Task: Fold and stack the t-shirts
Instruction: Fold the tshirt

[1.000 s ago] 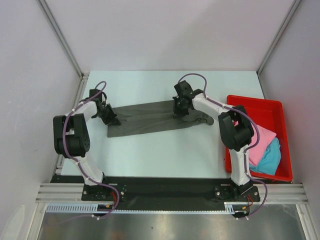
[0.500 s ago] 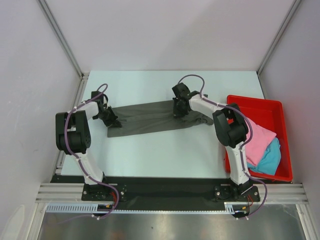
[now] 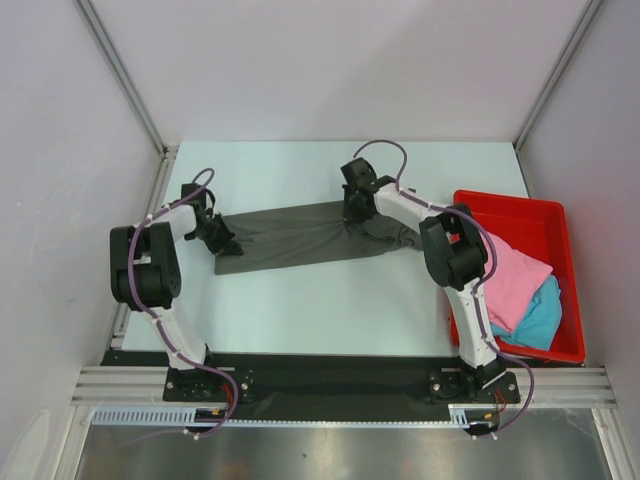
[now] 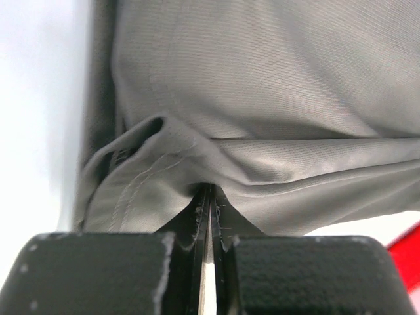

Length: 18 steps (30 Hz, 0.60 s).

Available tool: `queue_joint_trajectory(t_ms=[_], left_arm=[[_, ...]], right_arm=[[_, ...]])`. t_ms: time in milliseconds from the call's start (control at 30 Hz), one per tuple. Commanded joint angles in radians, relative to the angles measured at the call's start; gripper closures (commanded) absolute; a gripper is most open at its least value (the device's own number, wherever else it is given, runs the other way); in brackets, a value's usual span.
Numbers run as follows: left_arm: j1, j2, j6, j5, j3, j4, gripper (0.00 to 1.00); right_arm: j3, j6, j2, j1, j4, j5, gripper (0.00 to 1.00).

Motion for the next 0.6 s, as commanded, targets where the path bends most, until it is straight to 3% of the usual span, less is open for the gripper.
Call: queue_joint_trajectory(t_ms=[0,267,333,567], left_arm=[[0.008,-0.068,0.003,-0.071,-0.007,-0.028,0.95],[-0.009,-0.116,0.029,-0.015,0.069,-0.004,0.69],[-0.009,-0.072,0.023,0.012,0.080,0.002,0.68],[-0.007,0.036,0.023,-0.005,0.109,0.002,0.76]], right_arm=[[0.054,-0.009,0.027,-0.022,0.006,-0.004,1.00],[0.082,-0.075,-0.008,-0.024,-0.056,-0.035,0.99],[0.132,-0.080,-0.017,-0.025,-0.089,-0.043,0.96],[0.208,-0.063,-0.126,-0.077,-0.331,-0.023,0.59]])
